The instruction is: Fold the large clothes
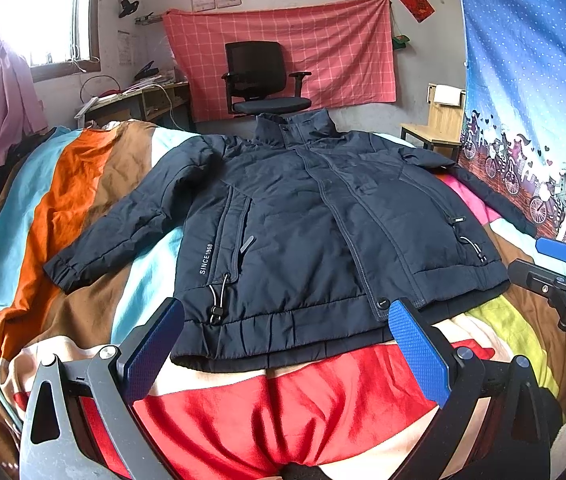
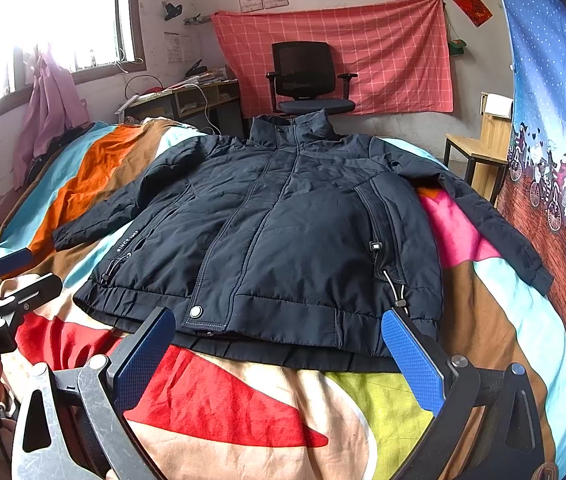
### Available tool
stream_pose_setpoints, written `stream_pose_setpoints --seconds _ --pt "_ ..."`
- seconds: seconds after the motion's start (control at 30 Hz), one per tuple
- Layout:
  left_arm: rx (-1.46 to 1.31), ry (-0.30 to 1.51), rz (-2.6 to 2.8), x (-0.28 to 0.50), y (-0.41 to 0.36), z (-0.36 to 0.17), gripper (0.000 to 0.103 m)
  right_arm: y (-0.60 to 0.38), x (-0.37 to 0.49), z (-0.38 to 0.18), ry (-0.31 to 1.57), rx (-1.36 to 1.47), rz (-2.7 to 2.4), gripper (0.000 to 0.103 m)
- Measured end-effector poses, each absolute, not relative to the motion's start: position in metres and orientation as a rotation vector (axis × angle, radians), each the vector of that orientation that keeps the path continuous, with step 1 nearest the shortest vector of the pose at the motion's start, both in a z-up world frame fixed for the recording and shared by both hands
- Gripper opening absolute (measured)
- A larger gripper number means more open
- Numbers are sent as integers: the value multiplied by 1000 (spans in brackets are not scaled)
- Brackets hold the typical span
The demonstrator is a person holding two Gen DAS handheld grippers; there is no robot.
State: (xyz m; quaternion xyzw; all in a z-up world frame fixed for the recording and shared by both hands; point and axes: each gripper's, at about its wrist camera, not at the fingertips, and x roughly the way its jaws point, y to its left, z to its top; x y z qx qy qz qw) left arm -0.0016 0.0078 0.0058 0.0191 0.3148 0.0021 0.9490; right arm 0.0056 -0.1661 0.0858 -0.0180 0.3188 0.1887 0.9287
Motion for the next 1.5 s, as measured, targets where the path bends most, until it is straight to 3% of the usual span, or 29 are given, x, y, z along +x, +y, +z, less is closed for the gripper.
stream_pose_setpoints --seconds 1.5 --pt "42 632 12 -3 6 12 100 -164 6 84 657 -36 392 103"
